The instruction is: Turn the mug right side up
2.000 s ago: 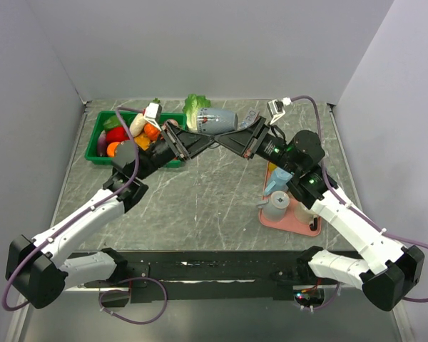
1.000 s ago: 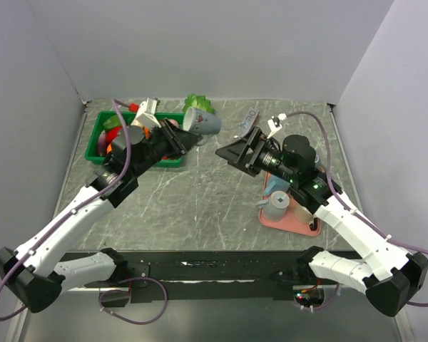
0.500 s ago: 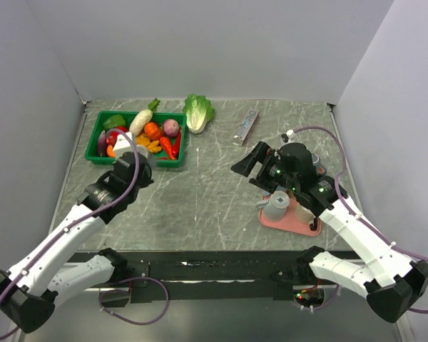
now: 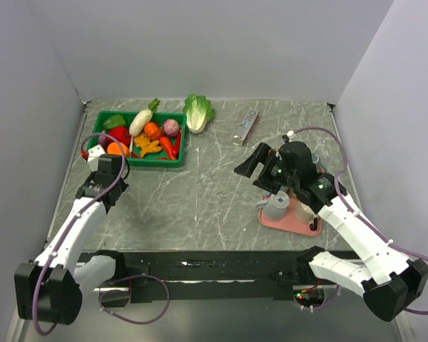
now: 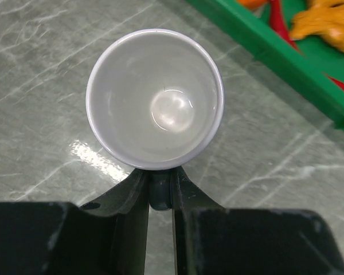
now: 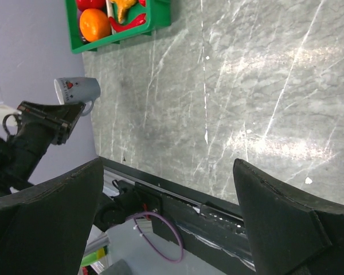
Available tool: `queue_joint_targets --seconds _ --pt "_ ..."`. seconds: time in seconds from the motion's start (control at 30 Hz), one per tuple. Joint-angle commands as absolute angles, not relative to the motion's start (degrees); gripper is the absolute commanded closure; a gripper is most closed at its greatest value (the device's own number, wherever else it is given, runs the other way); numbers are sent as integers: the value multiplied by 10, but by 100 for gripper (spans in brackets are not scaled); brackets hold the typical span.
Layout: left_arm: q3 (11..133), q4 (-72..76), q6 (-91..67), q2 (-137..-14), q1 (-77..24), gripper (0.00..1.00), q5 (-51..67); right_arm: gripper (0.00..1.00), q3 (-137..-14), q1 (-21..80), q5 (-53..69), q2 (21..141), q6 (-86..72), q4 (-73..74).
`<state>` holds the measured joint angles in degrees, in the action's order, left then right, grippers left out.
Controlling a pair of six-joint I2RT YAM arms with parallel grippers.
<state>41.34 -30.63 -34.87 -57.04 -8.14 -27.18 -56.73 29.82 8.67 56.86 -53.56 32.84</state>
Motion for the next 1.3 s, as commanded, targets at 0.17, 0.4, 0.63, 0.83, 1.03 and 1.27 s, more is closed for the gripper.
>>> queue_joint_targets --seconds 0.17,0.4,0.63,0.83,1.03,1.27 --pt "445 -259 -327 -644 -40 99 -310 0 -570 269 104 547 -517 338" --pt "463 -257 -317 -713 -10 99 -301 0 -553 241 123 535 -517 326" --pt "475 -253 -302 -754 32 99 -285 0 -546 214 135 533 -510 310" --pt "461 -235 -299 -764 54 97 -258 0 -529 194 146 531 -517 298" --pt "456 -243 -315 -759 55 71 -241 0 -524 182 145 537 -515 304" --pt "449 -255 -333 -728 55 48 -229 0 -528 172 151 550 -511 316"
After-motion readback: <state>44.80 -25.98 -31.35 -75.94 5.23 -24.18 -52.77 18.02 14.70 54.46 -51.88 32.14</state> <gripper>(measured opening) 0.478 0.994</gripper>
